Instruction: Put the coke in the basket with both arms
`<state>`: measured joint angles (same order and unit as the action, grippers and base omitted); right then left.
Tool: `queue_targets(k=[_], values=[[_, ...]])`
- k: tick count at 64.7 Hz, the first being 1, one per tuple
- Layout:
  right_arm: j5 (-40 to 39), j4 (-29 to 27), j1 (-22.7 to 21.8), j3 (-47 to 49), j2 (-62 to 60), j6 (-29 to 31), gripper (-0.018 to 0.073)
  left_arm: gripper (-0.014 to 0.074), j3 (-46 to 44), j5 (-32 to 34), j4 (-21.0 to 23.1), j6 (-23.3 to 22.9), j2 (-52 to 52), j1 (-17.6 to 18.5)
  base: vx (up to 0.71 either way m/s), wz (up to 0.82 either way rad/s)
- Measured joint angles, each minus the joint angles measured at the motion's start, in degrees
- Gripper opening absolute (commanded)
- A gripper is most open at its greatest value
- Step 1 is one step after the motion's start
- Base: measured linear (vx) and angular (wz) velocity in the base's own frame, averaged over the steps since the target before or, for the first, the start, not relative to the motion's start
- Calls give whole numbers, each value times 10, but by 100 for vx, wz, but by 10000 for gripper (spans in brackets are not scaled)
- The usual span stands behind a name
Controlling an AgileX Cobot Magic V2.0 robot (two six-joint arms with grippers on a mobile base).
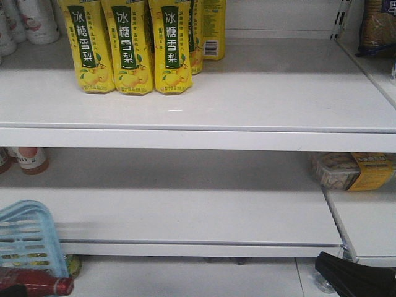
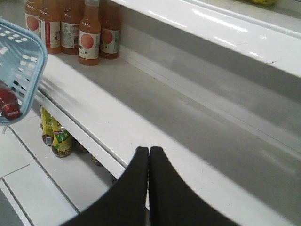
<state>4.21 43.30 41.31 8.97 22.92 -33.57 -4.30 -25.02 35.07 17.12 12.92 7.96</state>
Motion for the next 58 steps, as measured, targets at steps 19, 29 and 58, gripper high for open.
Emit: queue_targets(k=[19, 29, 58], values=[[0, 0, 0, 0, 0, 0, -9, -6, 61, 137, -209, -128, -43, 0, 0, 0], [0, 0, 0, 0, 0, 0, -9, -6, 65, 172, -278, -179, -70, -2, 0, 0], [0, 0, 0, 0, 0, 0, -9, -6, 65, 126, -308, -188, -132, -88, 0, 0]])
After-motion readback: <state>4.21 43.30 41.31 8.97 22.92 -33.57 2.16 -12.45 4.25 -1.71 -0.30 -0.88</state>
